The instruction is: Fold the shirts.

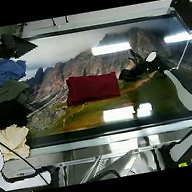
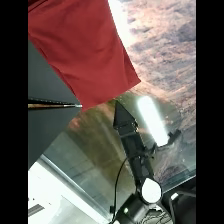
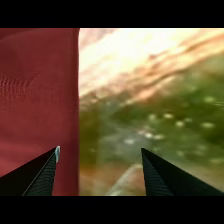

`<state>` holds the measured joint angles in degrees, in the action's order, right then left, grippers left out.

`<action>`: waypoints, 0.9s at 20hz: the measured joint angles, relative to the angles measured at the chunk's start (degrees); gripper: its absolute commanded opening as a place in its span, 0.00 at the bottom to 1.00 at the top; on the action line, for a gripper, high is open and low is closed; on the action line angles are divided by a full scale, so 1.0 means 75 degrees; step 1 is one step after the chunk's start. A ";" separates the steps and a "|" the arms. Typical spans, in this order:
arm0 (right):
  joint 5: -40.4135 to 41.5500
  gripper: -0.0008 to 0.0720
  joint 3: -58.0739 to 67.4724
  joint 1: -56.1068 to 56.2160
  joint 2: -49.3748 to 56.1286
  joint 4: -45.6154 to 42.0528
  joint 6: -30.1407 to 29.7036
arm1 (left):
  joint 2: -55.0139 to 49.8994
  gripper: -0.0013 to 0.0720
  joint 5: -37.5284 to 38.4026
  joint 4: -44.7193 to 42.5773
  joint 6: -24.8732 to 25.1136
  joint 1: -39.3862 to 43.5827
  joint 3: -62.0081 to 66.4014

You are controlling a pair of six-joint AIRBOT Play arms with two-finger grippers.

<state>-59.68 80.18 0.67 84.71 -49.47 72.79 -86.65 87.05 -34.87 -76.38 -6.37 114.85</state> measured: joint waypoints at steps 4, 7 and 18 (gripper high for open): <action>-0.0058 0.81 -0.0006 0.0055 0.0367 0.1207 -0.0411 | 0.0000 0.04 0.0003 0.0003 0.0015 0.0000 0.0000; -0.0093 0.79 -0.0009 0.0294 0.0583 0.1562 -0.0533 | 0.0000 0.04 0.0003 0.0003 0.0015 0.0000 0.0000; 0.0020 0.03 0.0000 0.0277 -0.0137 0.2573 -0.1326 | 0.0003 0.04 0.0137 0.0003 -0.0003 0.0003 0.0000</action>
<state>-59.53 80.18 2.74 83.68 -30.17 62.85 -86.63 88.07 -34.85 -76.40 -6.35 114.85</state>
